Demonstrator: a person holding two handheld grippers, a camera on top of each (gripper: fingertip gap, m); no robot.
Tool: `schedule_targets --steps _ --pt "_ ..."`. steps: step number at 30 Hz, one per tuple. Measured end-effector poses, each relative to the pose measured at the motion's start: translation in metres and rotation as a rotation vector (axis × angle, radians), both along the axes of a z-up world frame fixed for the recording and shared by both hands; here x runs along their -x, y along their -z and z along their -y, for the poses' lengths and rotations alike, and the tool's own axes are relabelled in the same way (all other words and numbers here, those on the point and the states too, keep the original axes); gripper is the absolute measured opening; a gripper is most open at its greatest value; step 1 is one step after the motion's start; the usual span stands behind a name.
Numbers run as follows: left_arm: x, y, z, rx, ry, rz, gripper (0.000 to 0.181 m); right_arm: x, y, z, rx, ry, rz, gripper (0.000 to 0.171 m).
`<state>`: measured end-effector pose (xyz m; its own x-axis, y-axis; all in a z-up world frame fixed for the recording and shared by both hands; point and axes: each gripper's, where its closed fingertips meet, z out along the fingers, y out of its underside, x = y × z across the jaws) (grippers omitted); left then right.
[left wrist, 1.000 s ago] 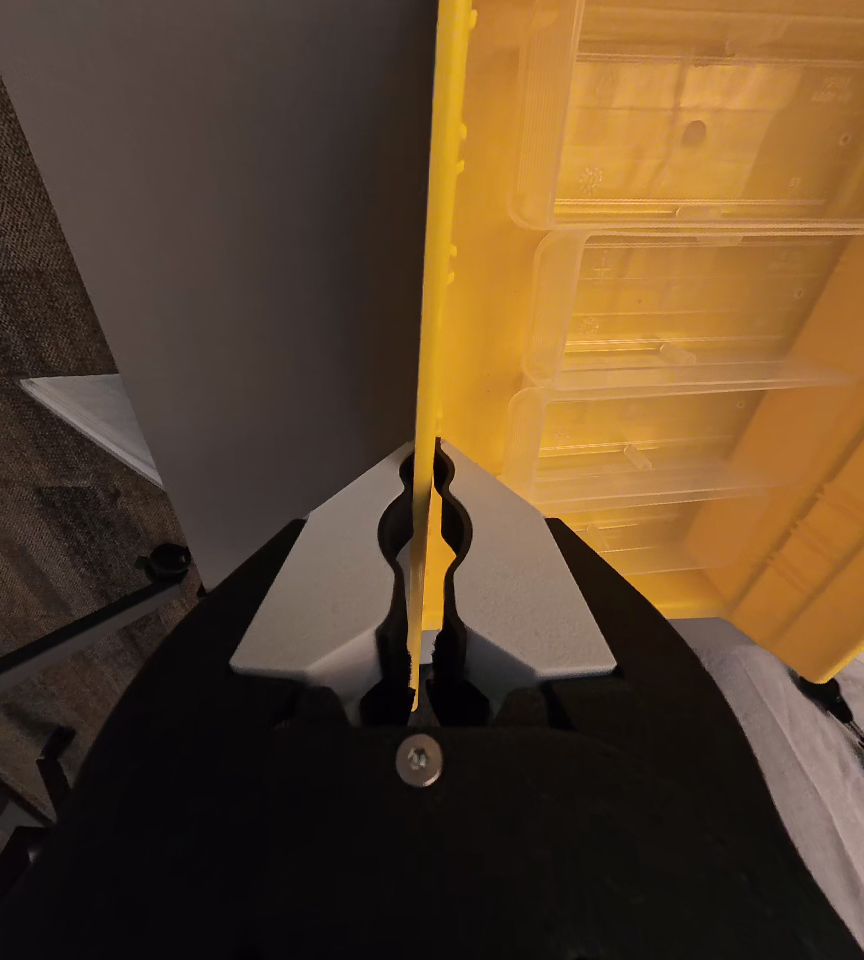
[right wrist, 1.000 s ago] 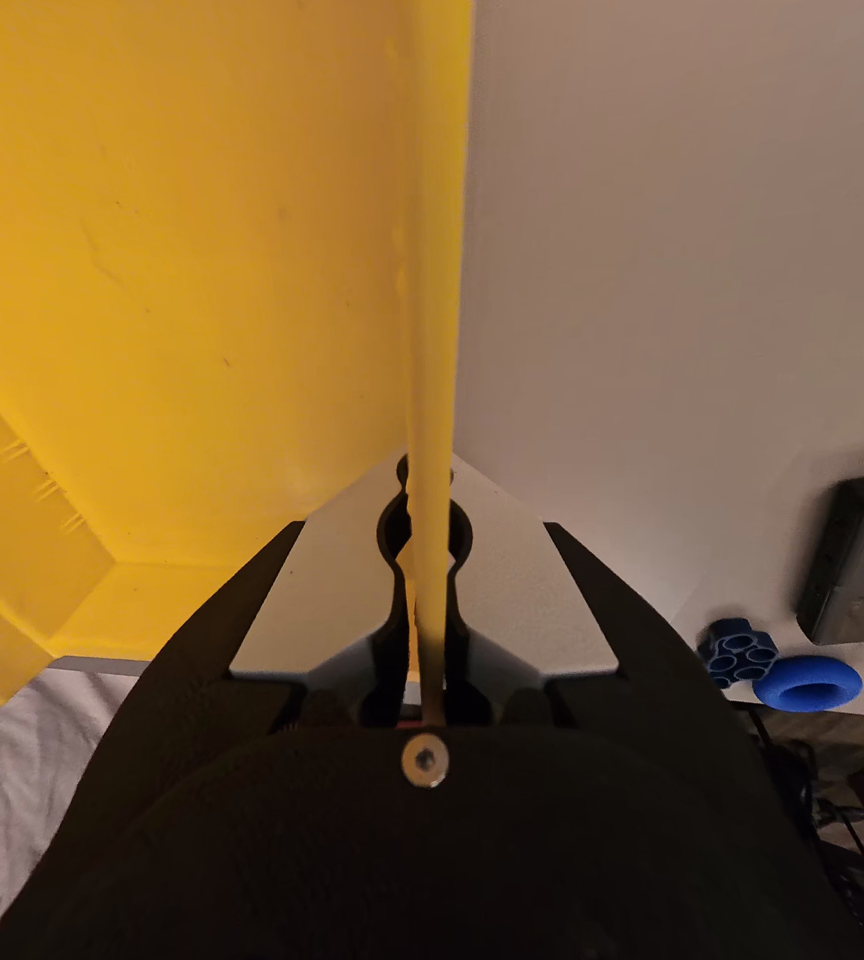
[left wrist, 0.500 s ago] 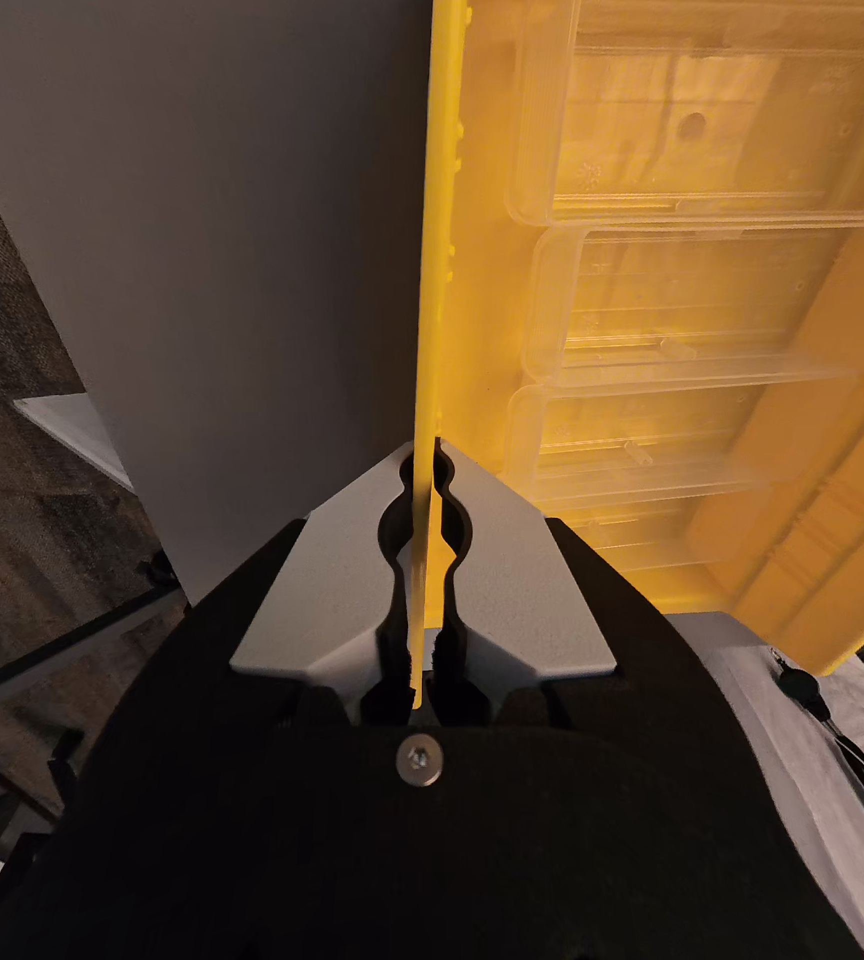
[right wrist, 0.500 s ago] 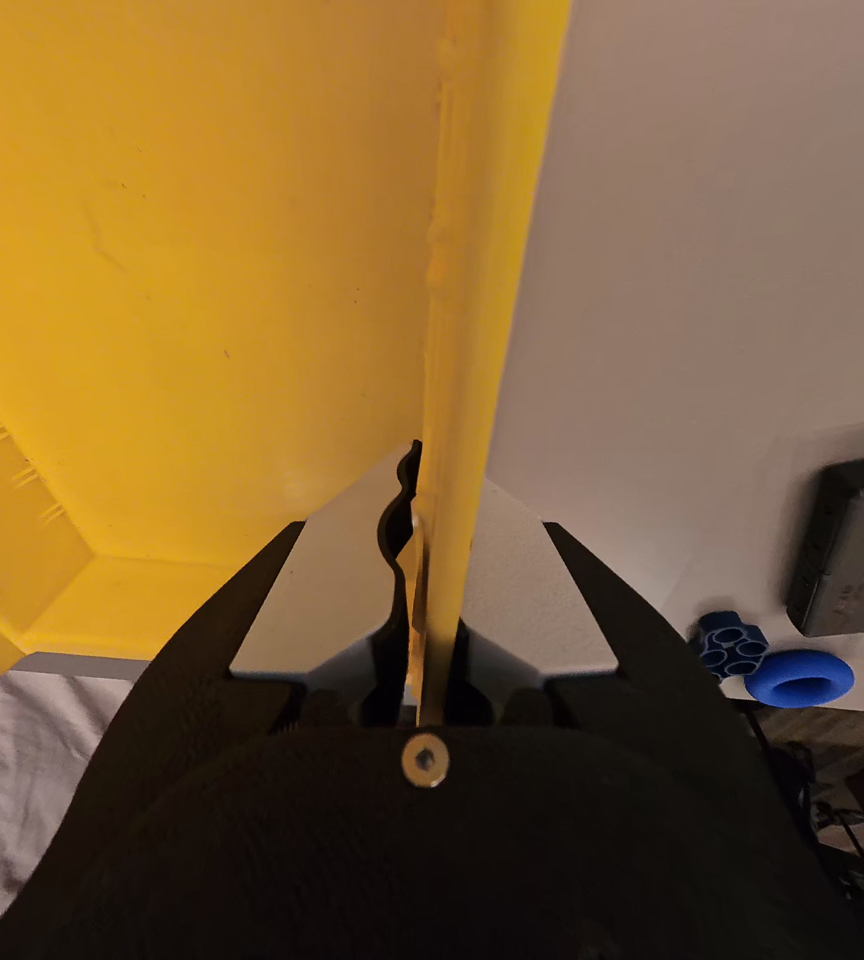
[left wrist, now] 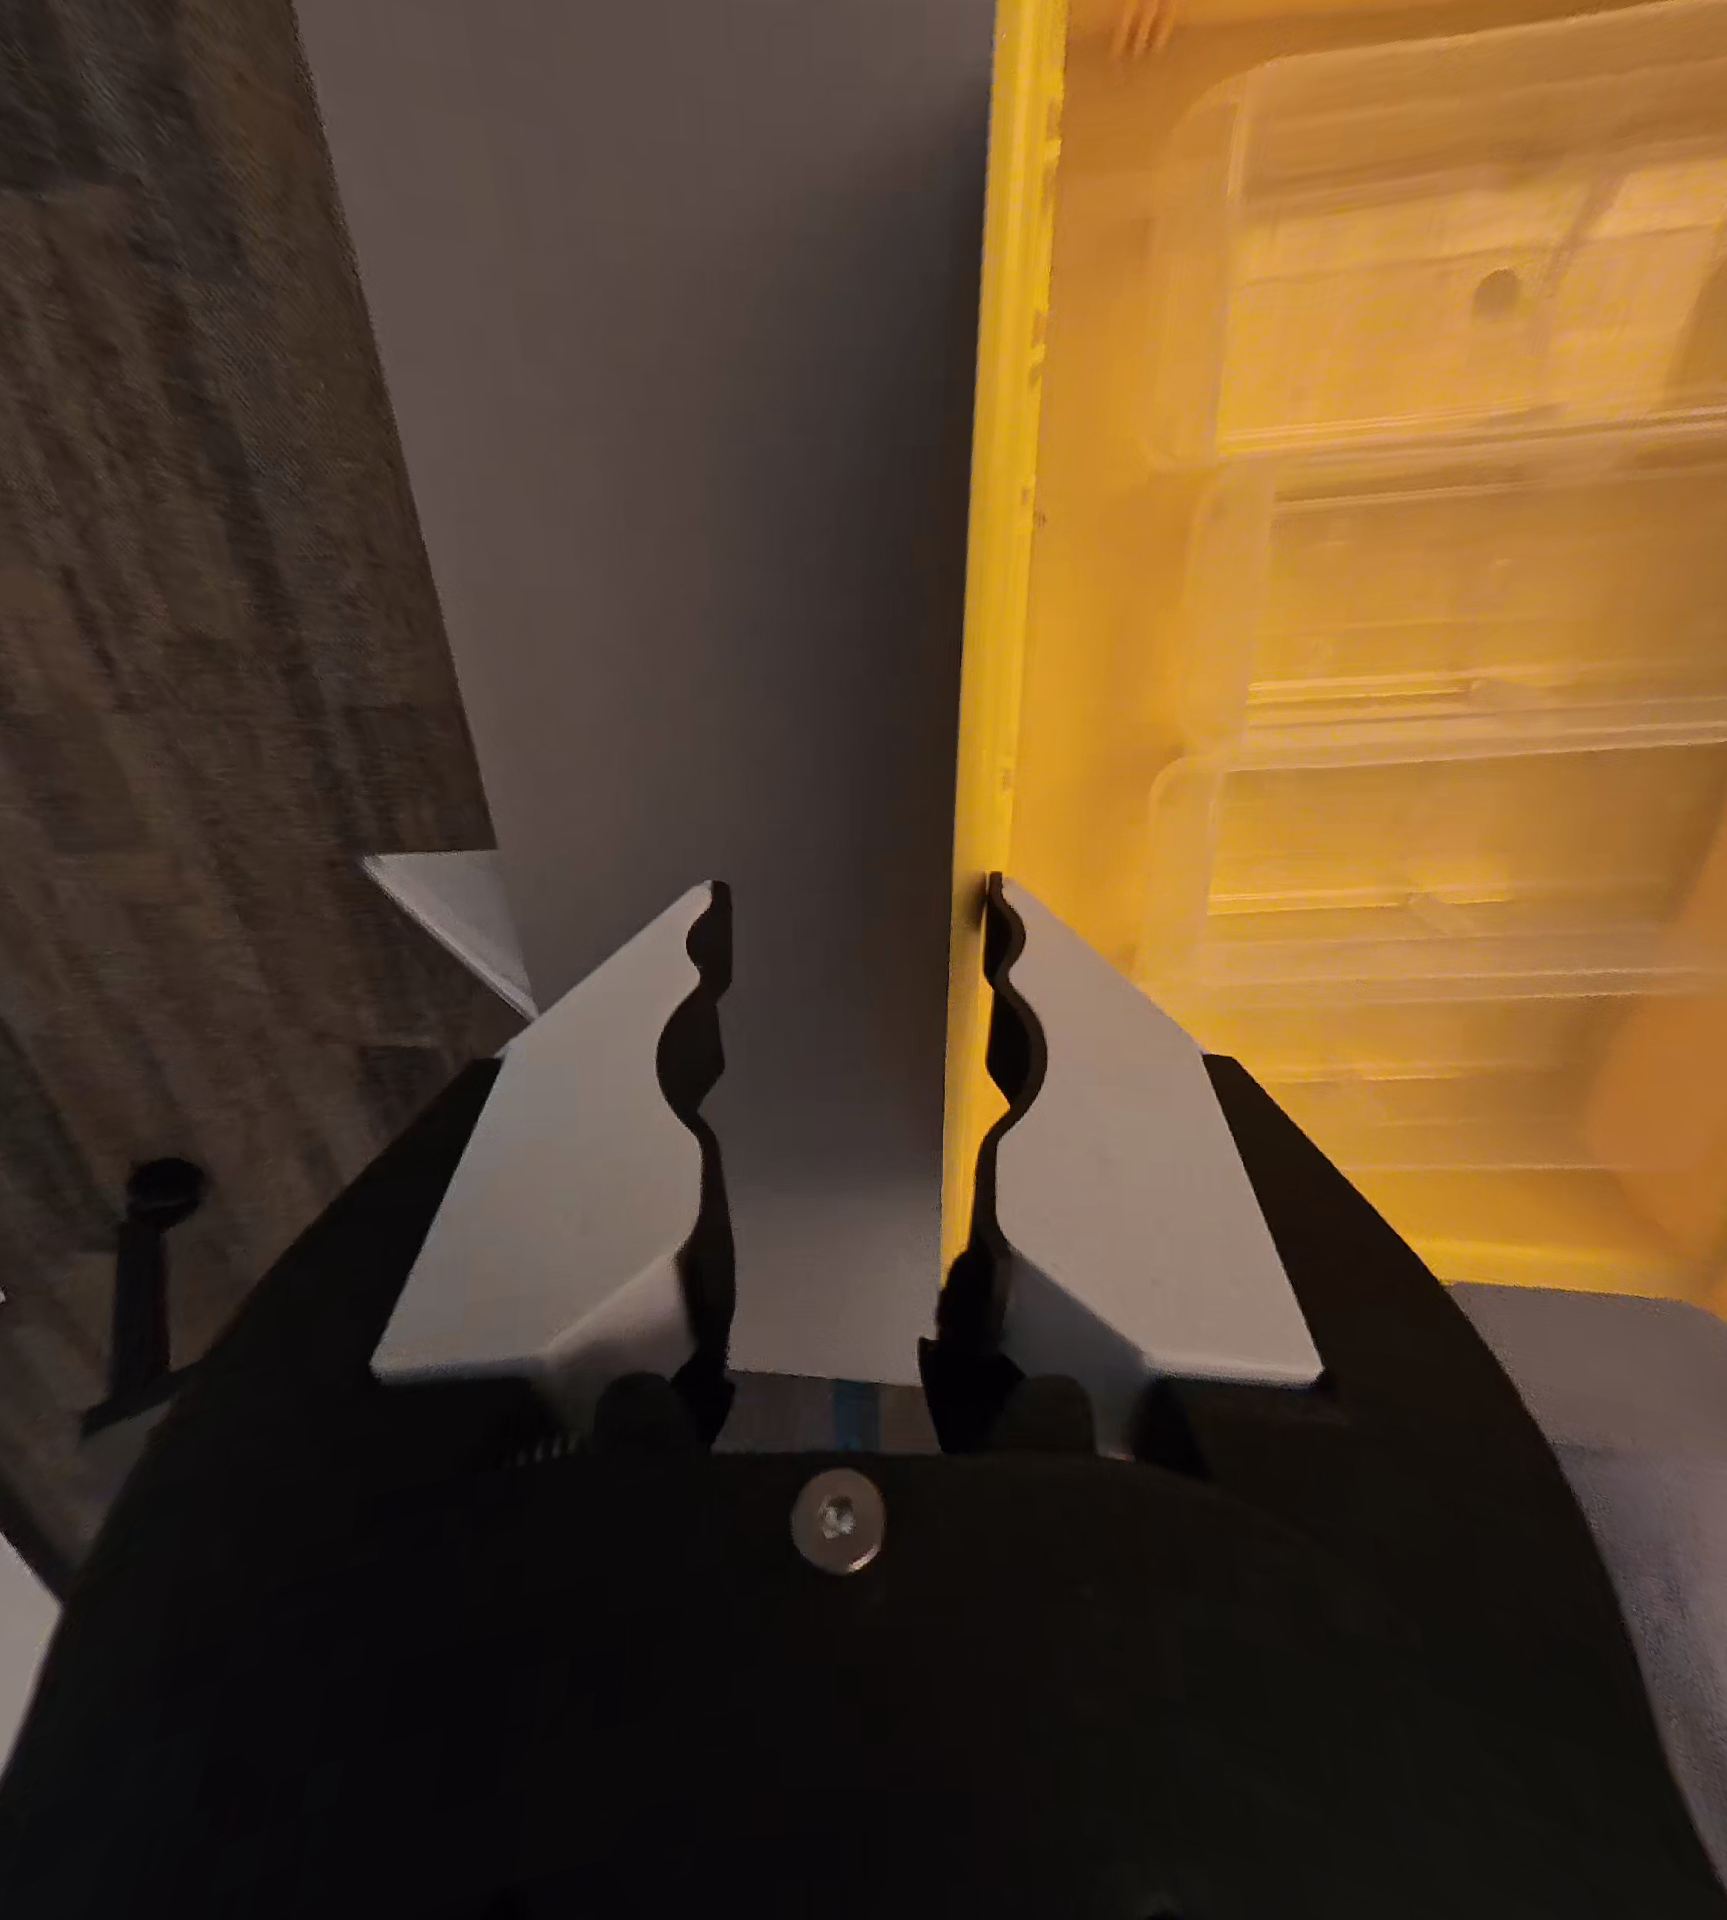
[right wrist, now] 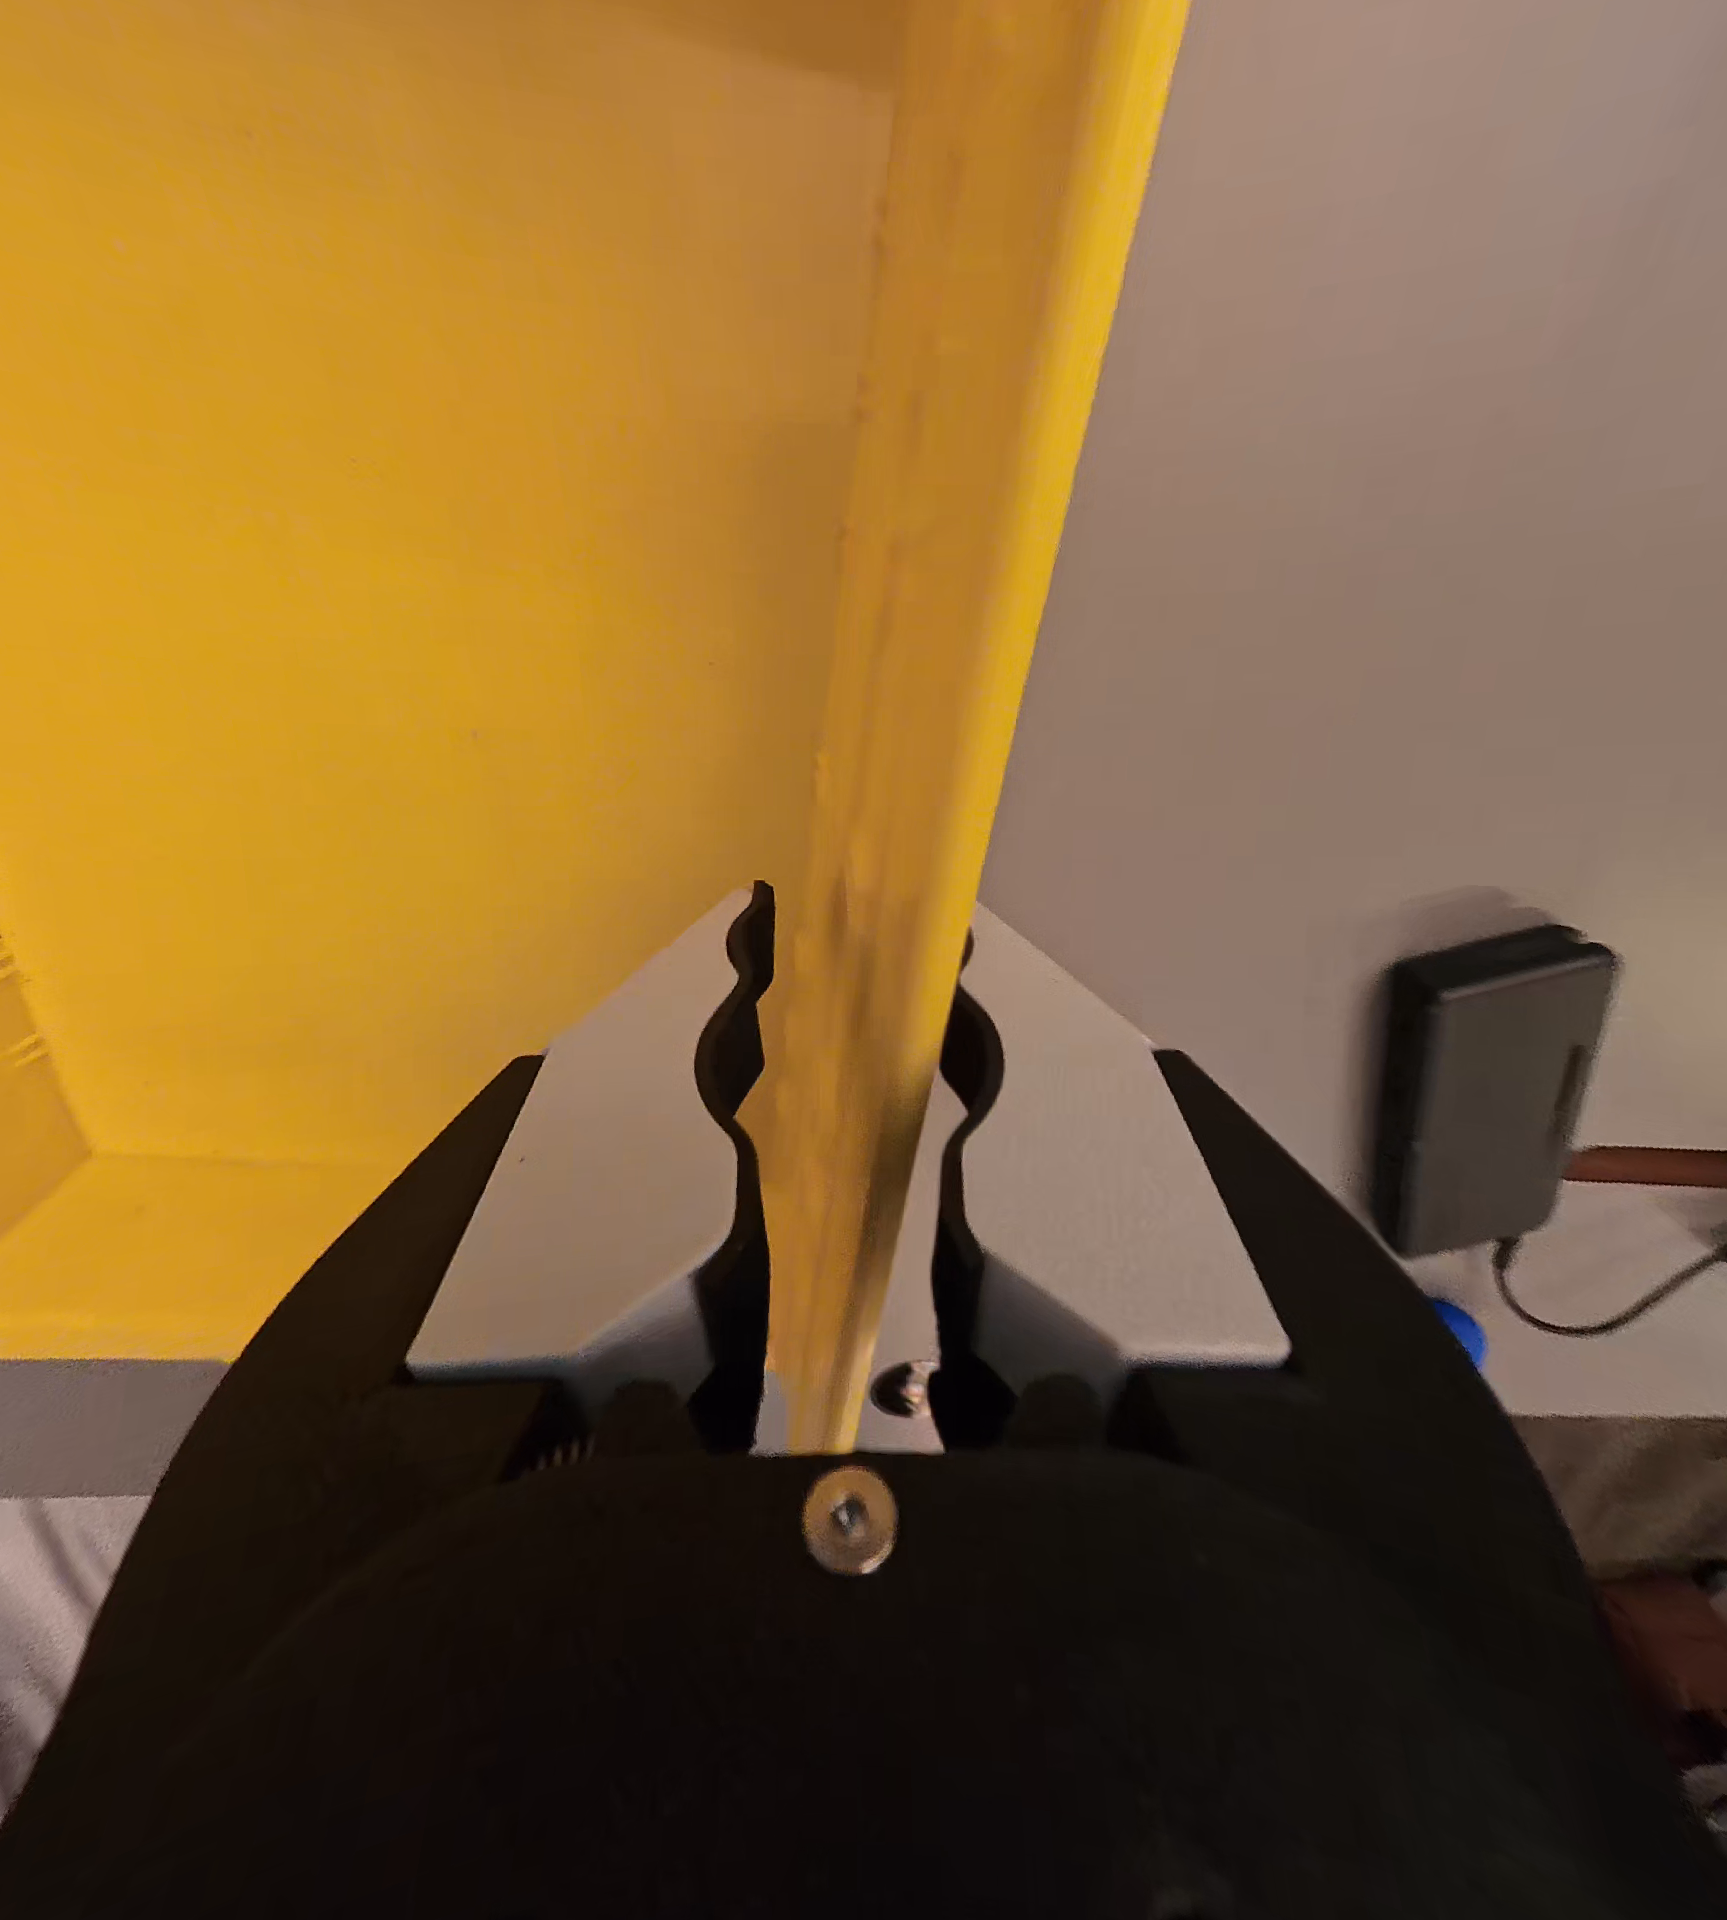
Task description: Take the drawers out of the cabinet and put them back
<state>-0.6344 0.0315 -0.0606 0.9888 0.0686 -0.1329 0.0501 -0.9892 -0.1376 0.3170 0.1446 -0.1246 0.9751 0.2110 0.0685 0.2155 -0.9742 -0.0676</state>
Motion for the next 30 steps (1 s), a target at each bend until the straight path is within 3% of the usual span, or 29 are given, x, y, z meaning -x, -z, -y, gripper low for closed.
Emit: schedule_targets --steps 4,8,11,15,19,22,24,26,28,30 --pt "-0.007 -0.029 -0.003 -0.107 0.021 -0.007 0.041 0.000 -0.045 -0.009 -0.094 -0.067 0.146 0.031" --pt "-0.034 -0.072 -0.012 -0.313 0.118 0.023 0.042 0.030 -0.114 -0.017 -0.260 -0.139 0.208 0.027" --pt "-0.078 -0.129 -0.027 -0.621 0.253 0.089 0.043 0.089 -0.178 -0.032 -0.541 -0.189 0.045 0.027" --pt "-0.134 -0.210 -0.026 -1.076 0.404 0.117 0.044 0.192 -0.265 -0.034 -0.989 -0.381 -0.259 0.026" --pt "-0.181 -0.250 -0.014 -1.429 0.497 0.110 0.039 0.273 -0.329 -0.008 -1.459 -0.559 -0.460 0.026" --pt "-0.217 -0.239 -0.017 -1.435 0.585 0.161 0.046 0.324 -0.336 0.018 -1.606 -0.658 -0.561 0.053" --pt "-0.232 -0.234 -0.022 -1.445 0.628 0.140 0.047 0.353 -0.328 0.029 -1.618 -0.714 -0.580 0.052" --pt "-0.239 -0.244 -0.022 -1.536 0.672 0.048 0.027 0.376 -0.323 0.035 -1.635 -0.754 -0.586 0.042" --pt "-0.241 -0.257 -0.019 -1.607 0.683 -0.038 0.020 0.389 -0.328 0.039 -1.668 -0.753 -0.606 0.027" --pt "-0.246 -0.257 -0.017 -1.572 0.704 -0.008 0.019 0.393 -0.335 0.037 -1.702 -0.739 -0.596 0.012"
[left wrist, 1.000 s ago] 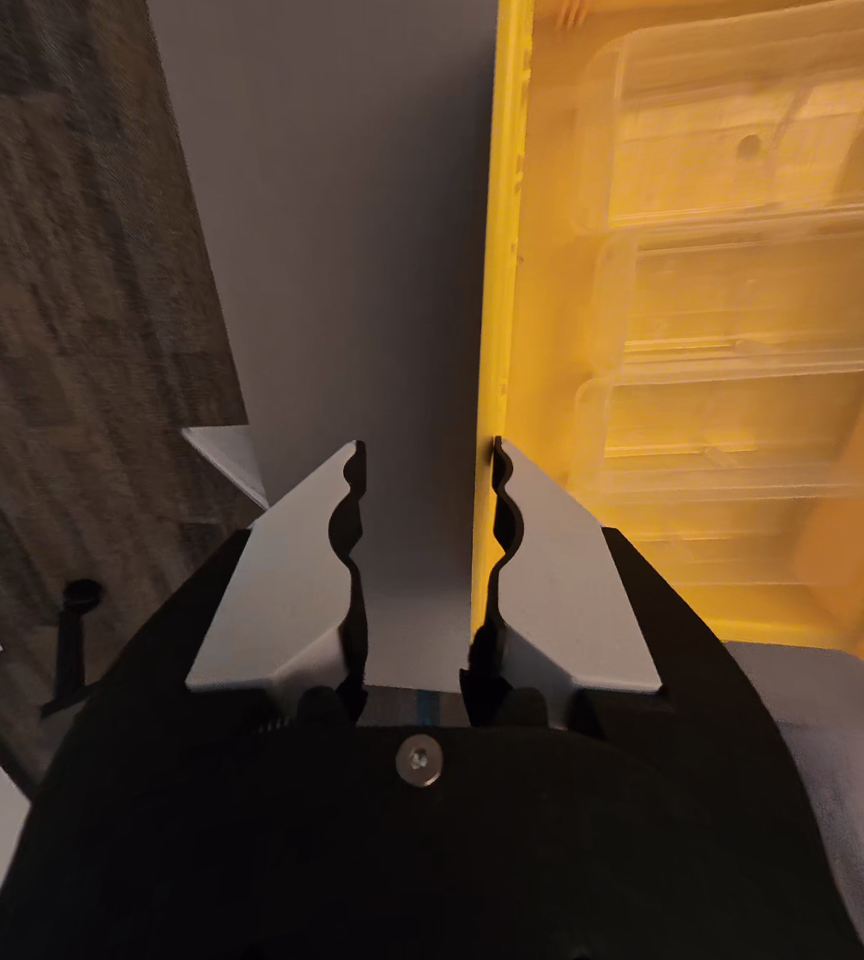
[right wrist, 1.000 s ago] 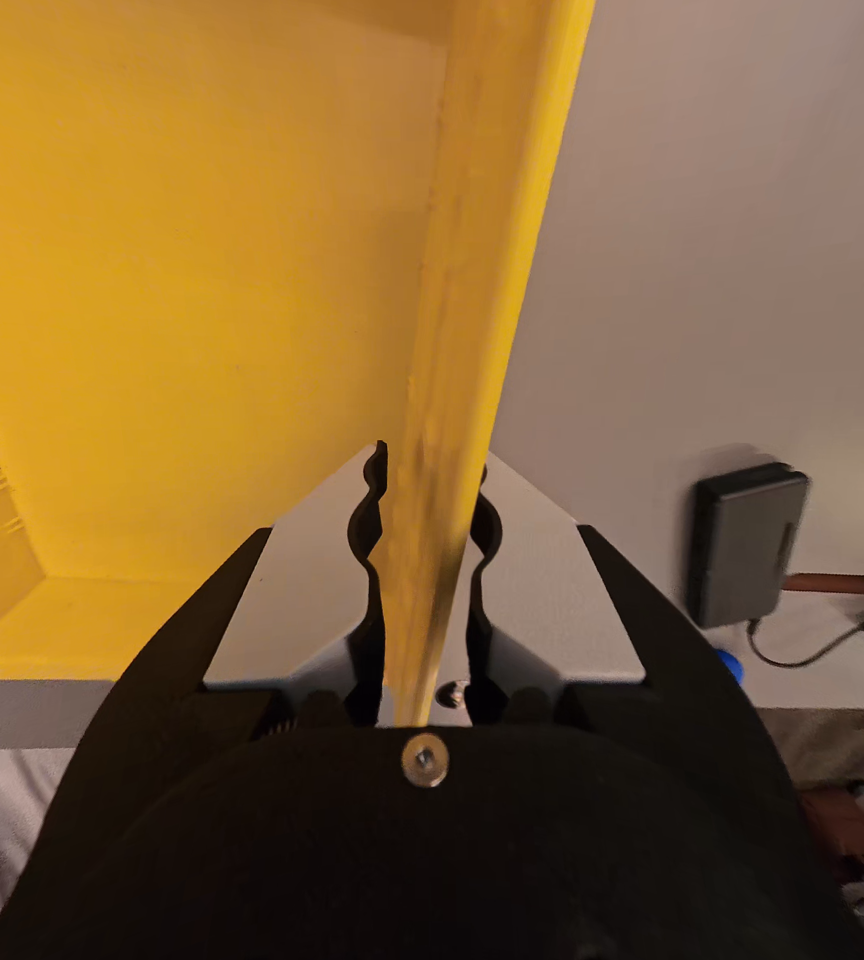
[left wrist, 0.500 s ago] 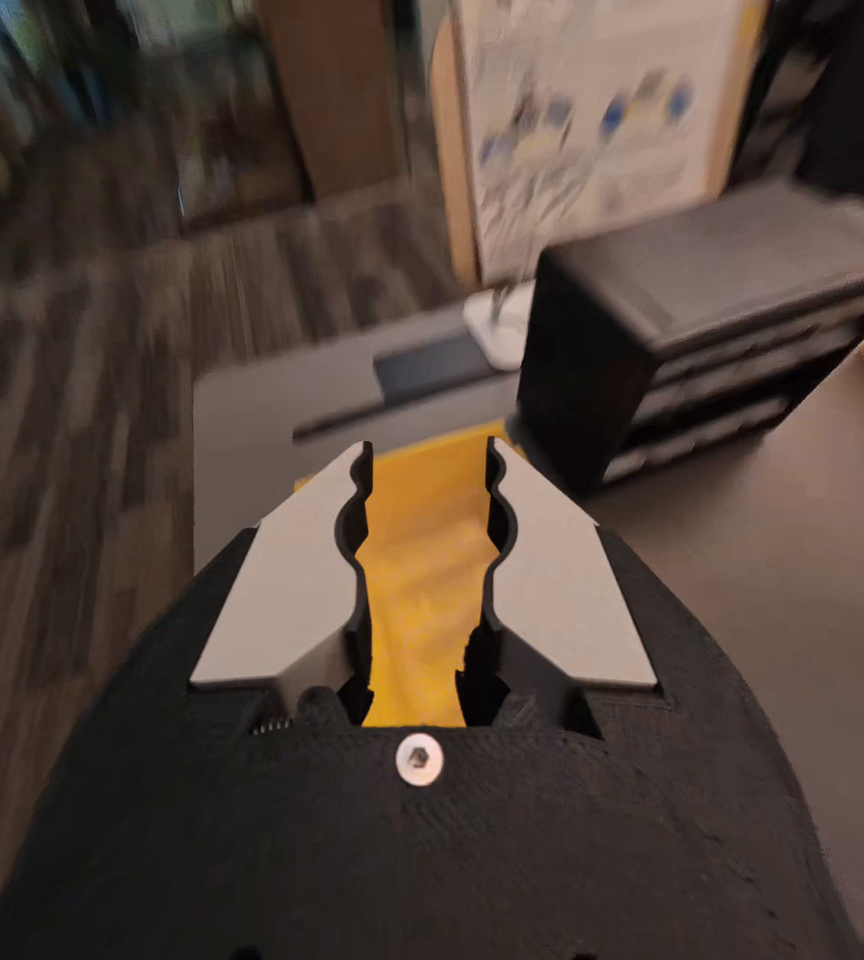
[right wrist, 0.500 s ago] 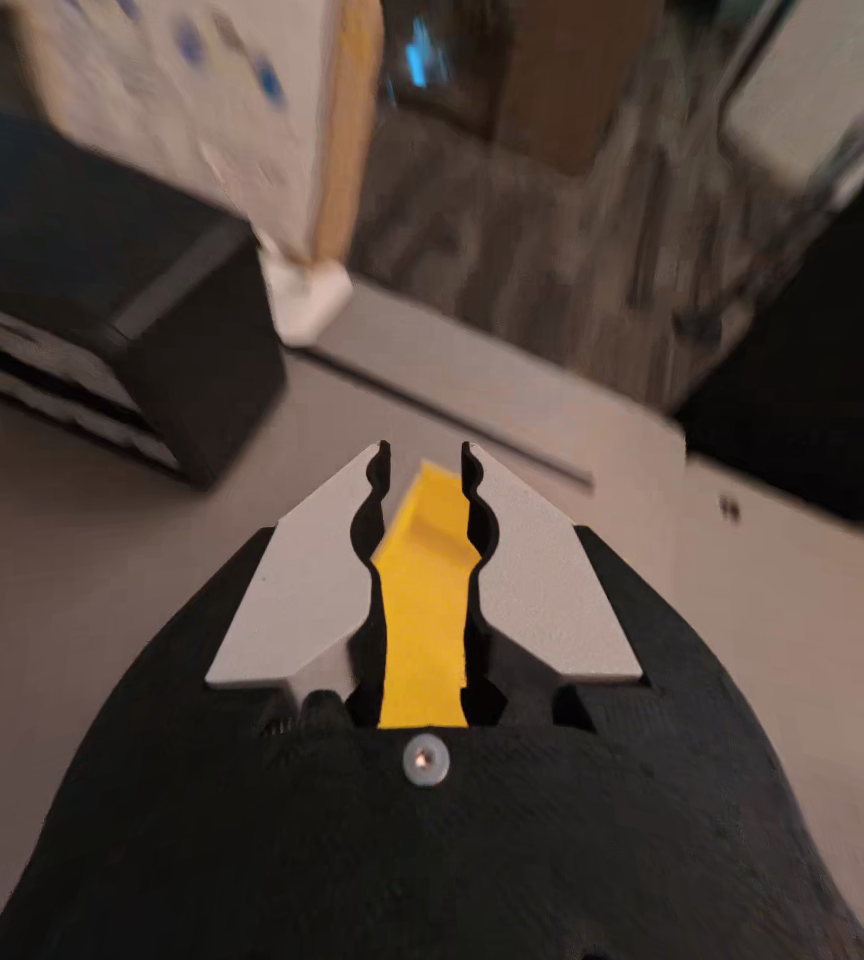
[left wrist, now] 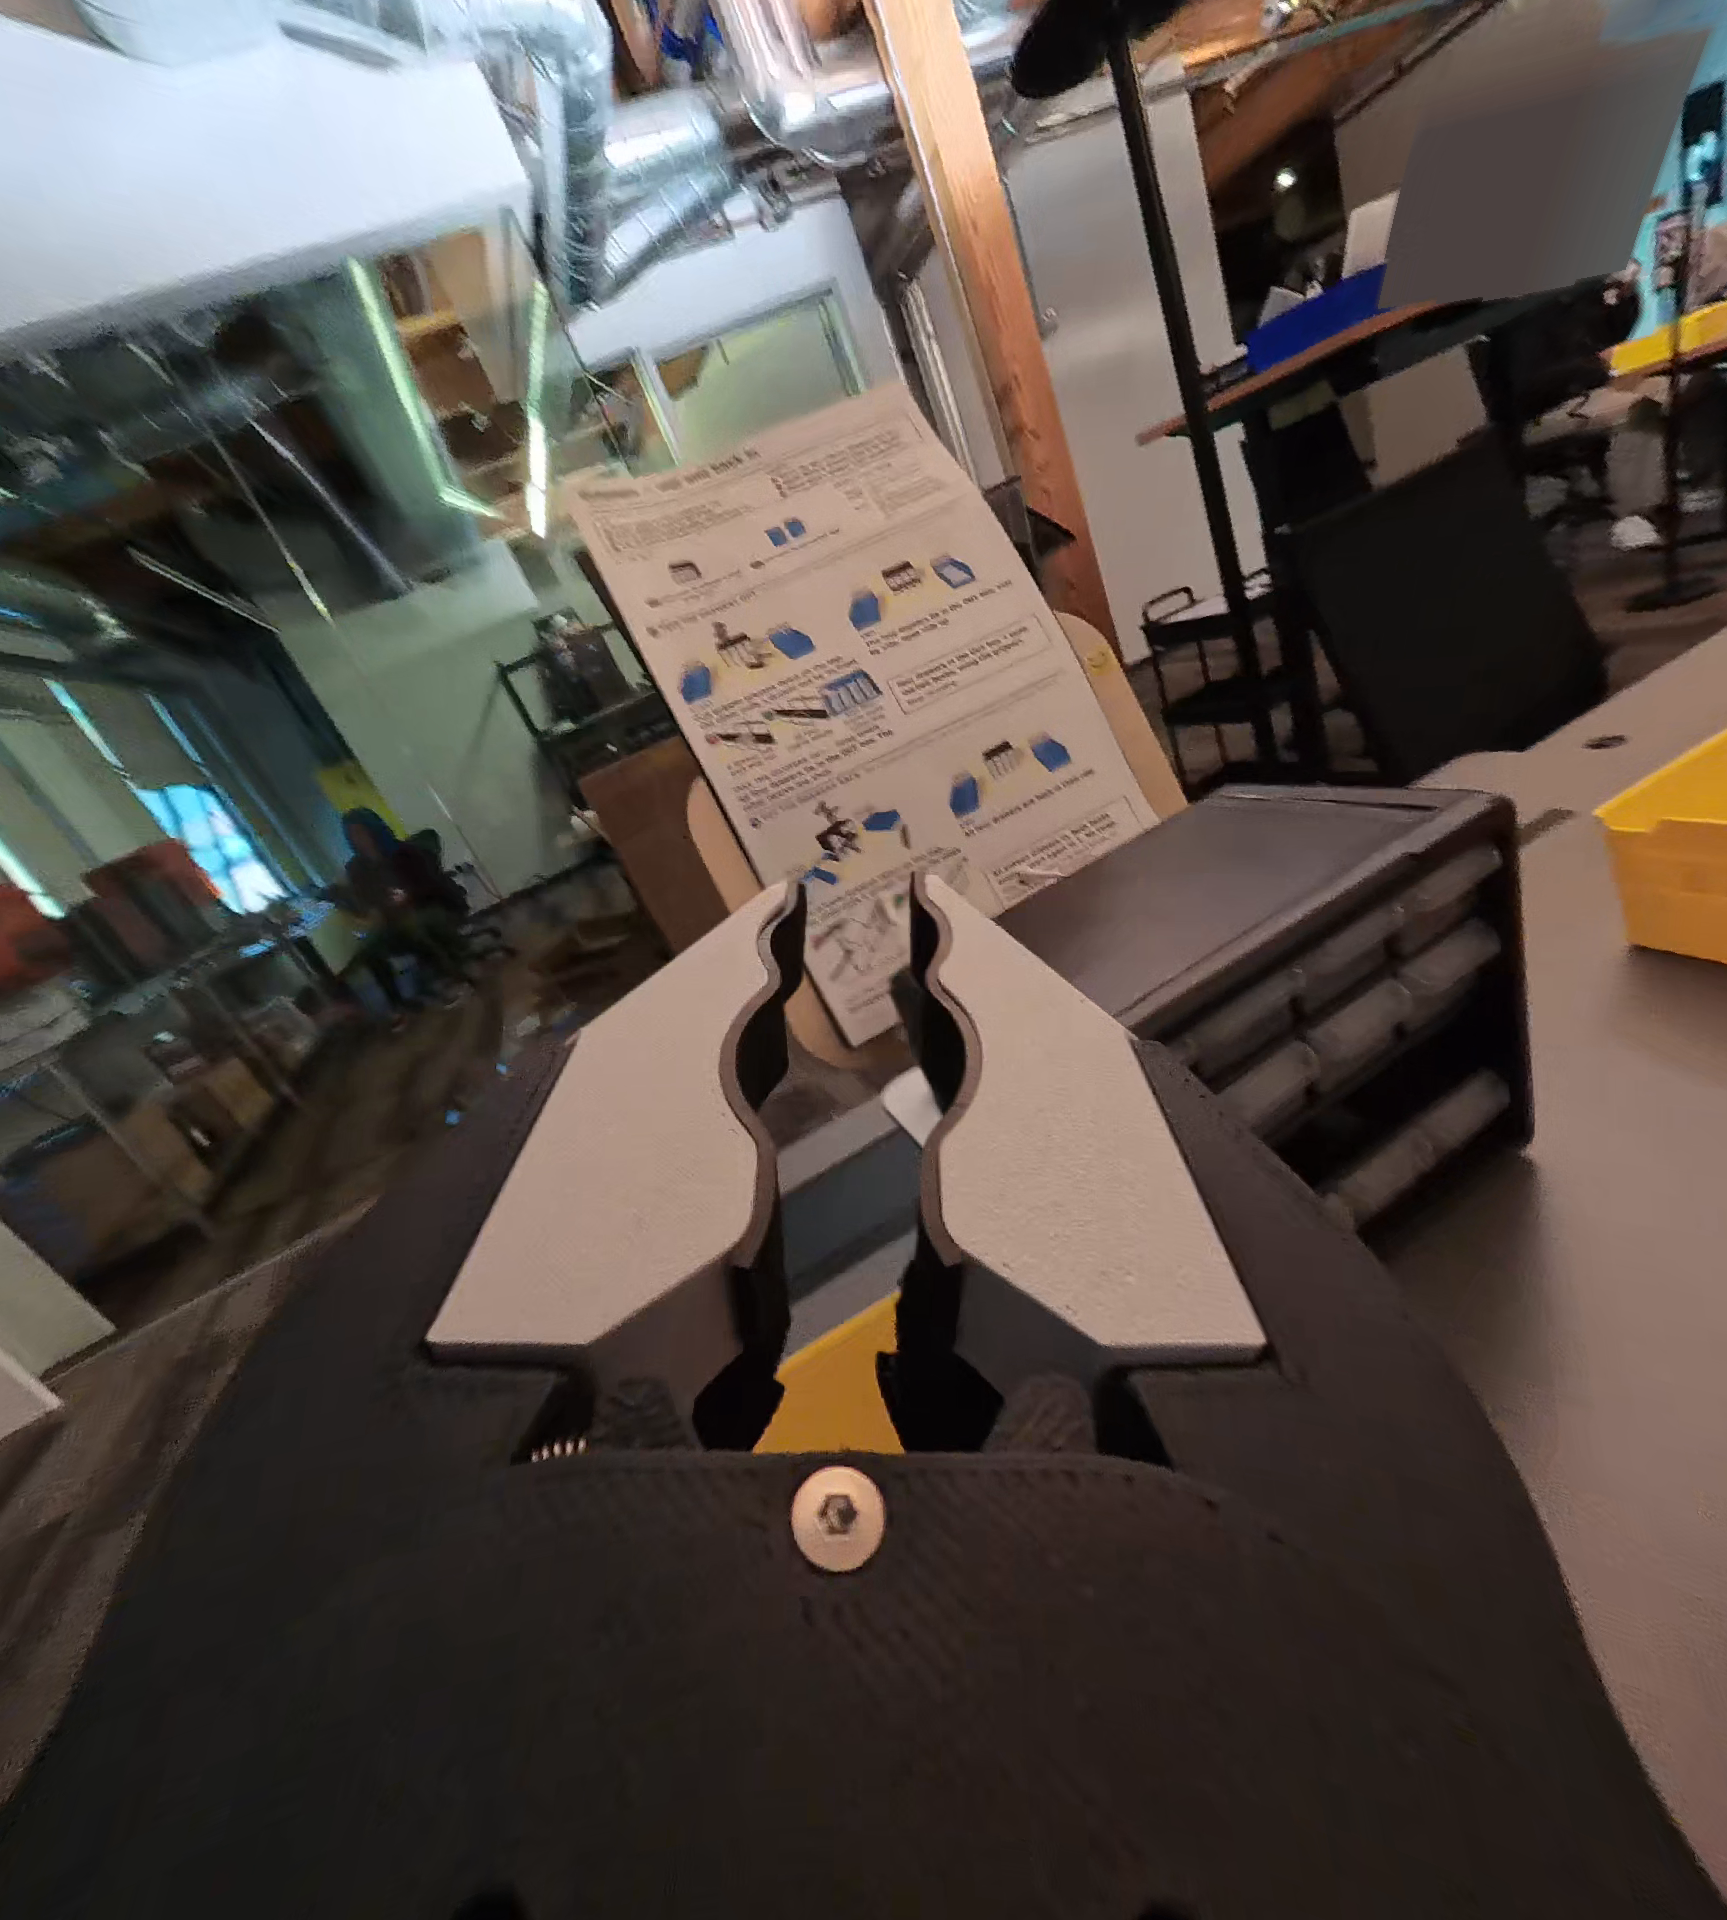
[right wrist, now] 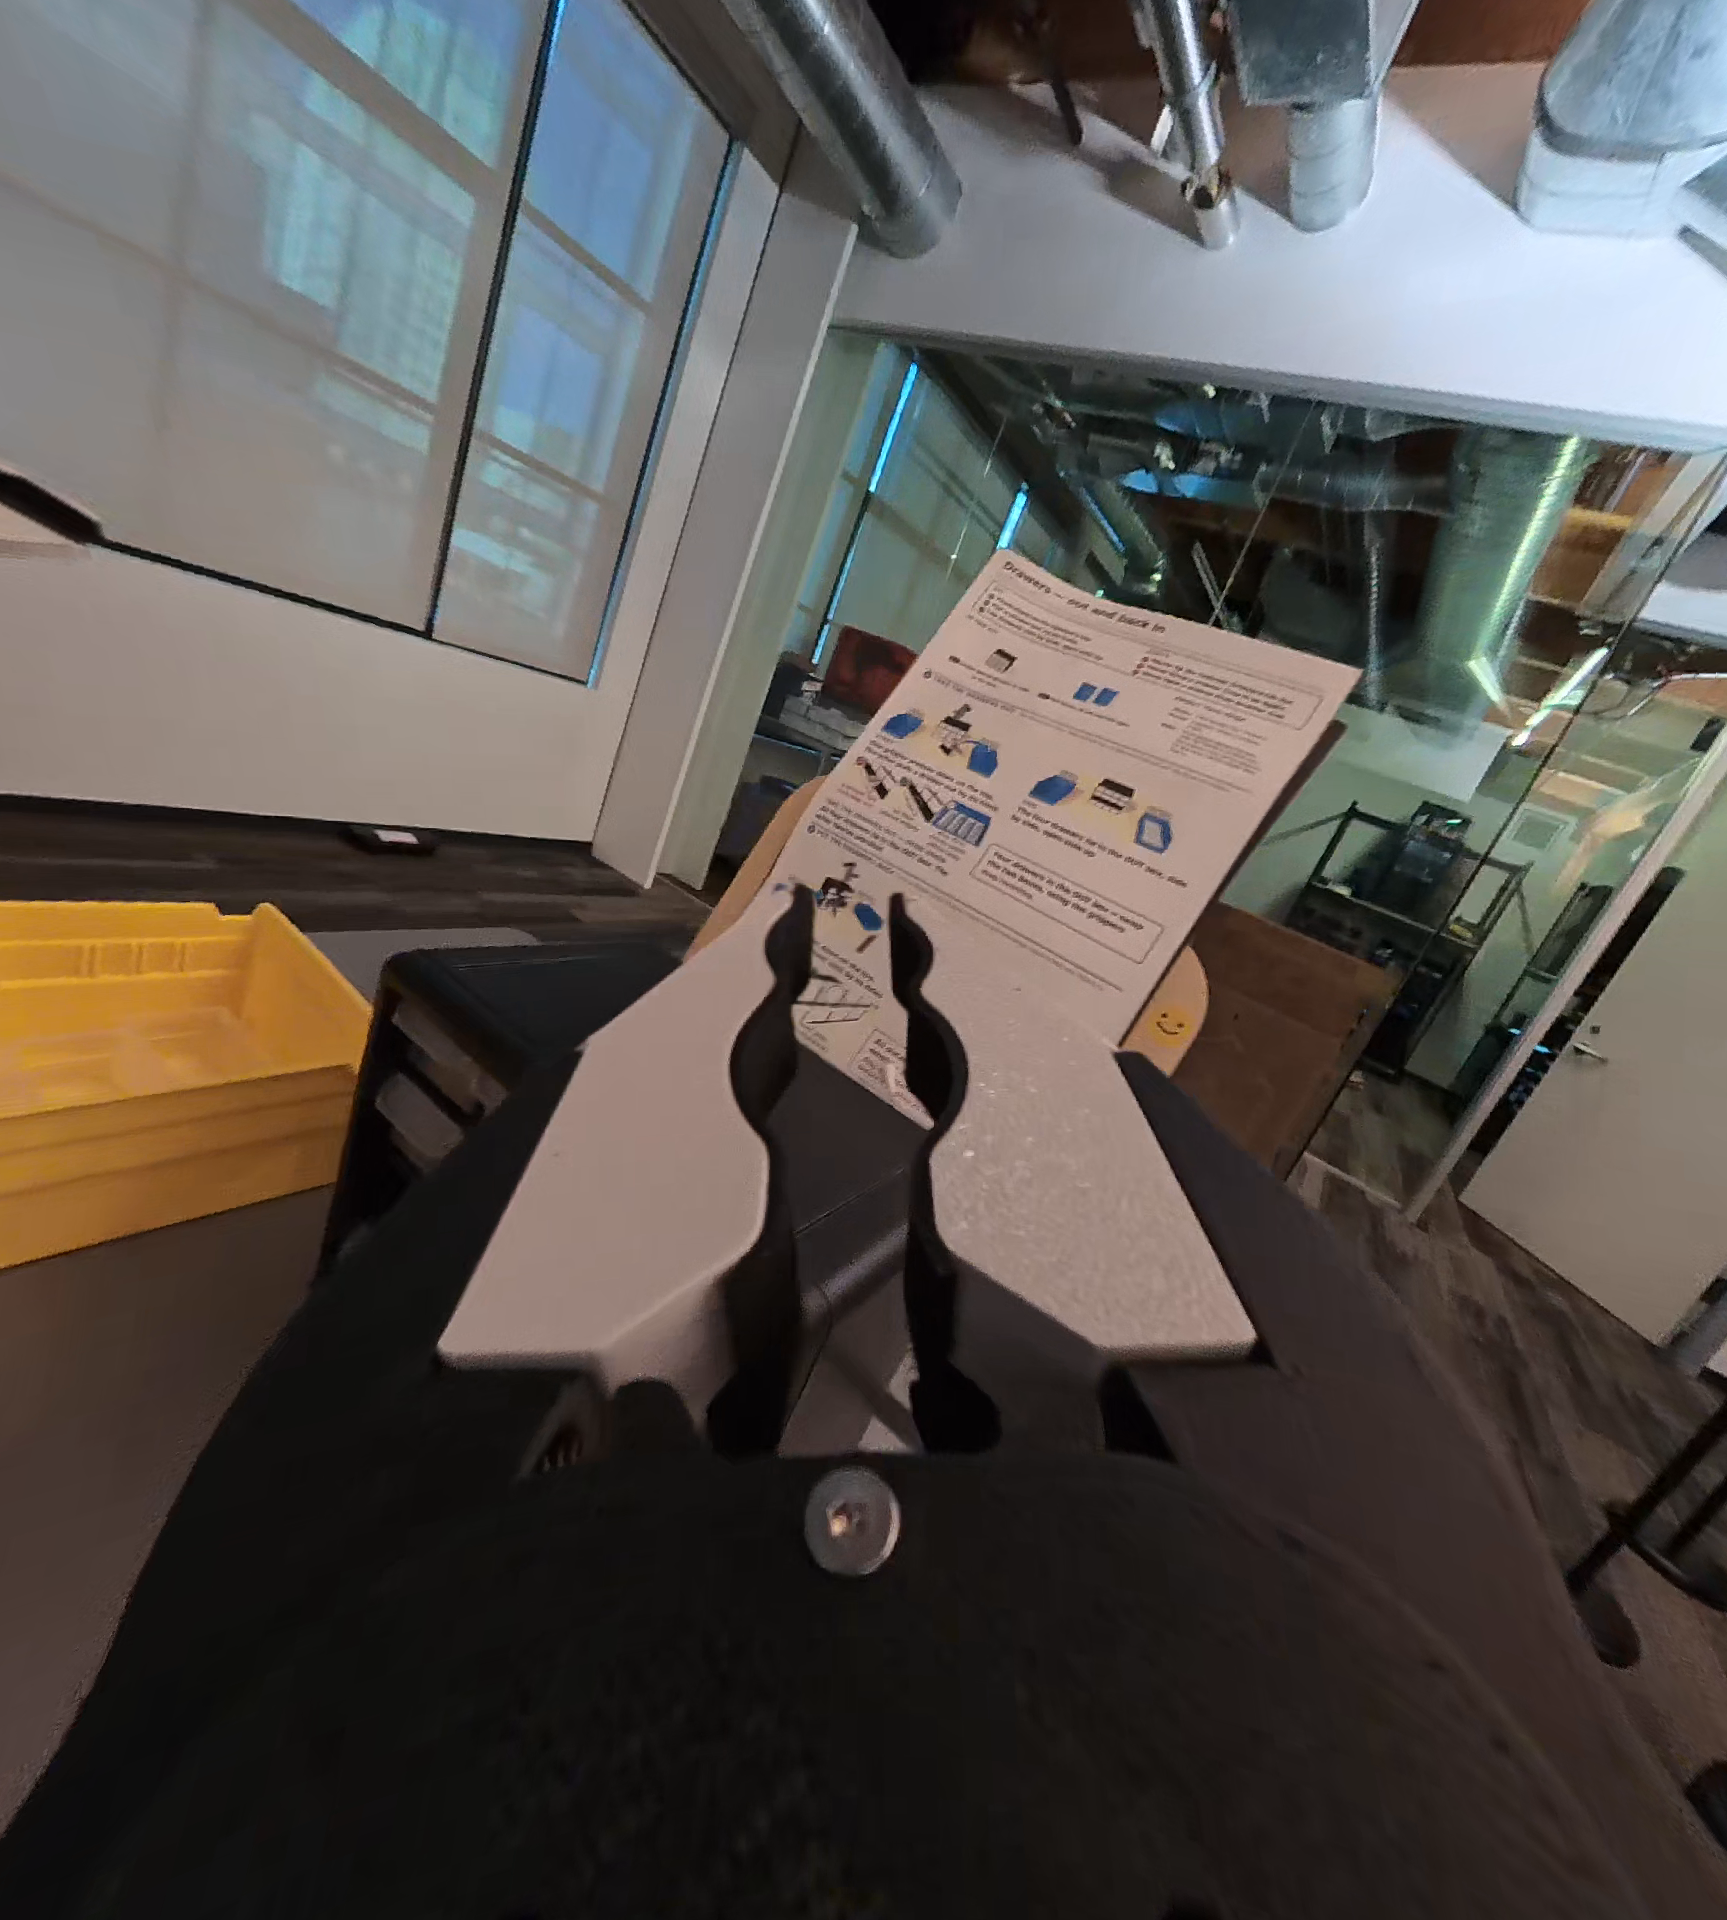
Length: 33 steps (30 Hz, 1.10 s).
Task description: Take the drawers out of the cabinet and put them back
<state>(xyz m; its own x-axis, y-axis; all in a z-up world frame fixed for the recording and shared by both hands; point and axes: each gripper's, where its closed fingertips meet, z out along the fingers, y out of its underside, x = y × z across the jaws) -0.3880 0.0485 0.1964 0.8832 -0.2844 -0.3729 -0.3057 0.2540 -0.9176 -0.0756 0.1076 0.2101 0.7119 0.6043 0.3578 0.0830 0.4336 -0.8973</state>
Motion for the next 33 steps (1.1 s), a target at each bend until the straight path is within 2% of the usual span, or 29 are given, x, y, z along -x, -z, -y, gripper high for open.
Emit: schedule_targets --steps 2,3,6,12,18,21,25,30,33 --pt "-0.005 0.002 0.004 0.026 0.052 0.027 0.013 0.001 0.000 -0.007 -0.006 0.032 0.020 0.000" --pt "-0.006 0.002 0.007 0.020 0.078 0.039 0.000 0.006 0.003 -0.009 0.003 0.014 0.044 0.000" --pt "-0.003 0.005 0.010 0.058 0.108 0.062 0.000 0.023 0.025 -0.017 0.171 -0.083 0.087 0.000" --pt "0.007 0.029 -0.004 0.207 0.116 0.052 0.000 0.035 0.030 -0.046 0.181 -0.088 0.180 0.000" --pt "-0.001 0.054 -0.027 0.379 0.179 0.154 0.000 0.039 0.040 -0.082 0.245 -0.087 0.222 0.000" --pt "-0.009 0.069 -0.039 0.428 0.148 0.096 0.000 0.051 0.052 -0.087 0.303 -0.098 0.252 0.000" --pt "-0.022 0.080 -0.045 0.449 0.135 0.026 0.000 0.052 0.070 -0.097 0.329 -0.012 0.348 0.000" --pt "-0.025 0.086 -0.045 0.475 0.142 0.012 0.000 0.052 0.082 -0.100 0.451 -0.085 0.308 0.000" --pt "-0.024 0.093 -0.047 0.507 0.136 -0.005 0.000 0.036 0.092 -0.113 0.514 -0.029 0.305 0.000"
